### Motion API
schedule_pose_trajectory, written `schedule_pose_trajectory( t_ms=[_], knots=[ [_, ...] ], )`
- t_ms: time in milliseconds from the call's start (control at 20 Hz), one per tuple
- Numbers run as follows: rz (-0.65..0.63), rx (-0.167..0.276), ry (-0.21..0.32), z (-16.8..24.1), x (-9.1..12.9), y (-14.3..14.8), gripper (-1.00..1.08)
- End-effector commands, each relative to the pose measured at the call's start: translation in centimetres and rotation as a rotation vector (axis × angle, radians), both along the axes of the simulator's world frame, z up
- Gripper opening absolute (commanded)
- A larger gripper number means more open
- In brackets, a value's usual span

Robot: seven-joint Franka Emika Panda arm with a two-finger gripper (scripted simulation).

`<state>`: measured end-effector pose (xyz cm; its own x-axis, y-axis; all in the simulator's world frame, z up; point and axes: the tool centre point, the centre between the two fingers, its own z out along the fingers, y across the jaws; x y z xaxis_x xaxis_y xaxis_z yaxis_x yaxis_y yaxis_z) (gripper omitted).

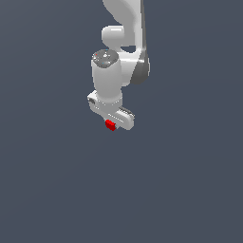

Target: Pick up the red cube and move it to a goal position.

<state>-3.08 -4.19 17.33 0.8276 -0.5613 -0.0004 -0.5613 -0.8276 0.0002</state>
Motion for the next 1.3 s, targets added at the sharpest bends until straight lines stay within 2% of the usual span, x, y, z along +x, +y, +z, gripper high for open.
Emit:
schedule_pose_trajectory(
  t_ms=[0, 850, 1250],
  knots=[
    [0.0, 0.0, 0.0, 2.9, 0.1, -0.5, -1.0],
    [0.0, -0.001, 0.0, 20.8, 1.5, -3.1, -1.0],
    [0.001, -0.001, 0.0, 27.5, 2.3, -4.1, -1.0]
  ],
)
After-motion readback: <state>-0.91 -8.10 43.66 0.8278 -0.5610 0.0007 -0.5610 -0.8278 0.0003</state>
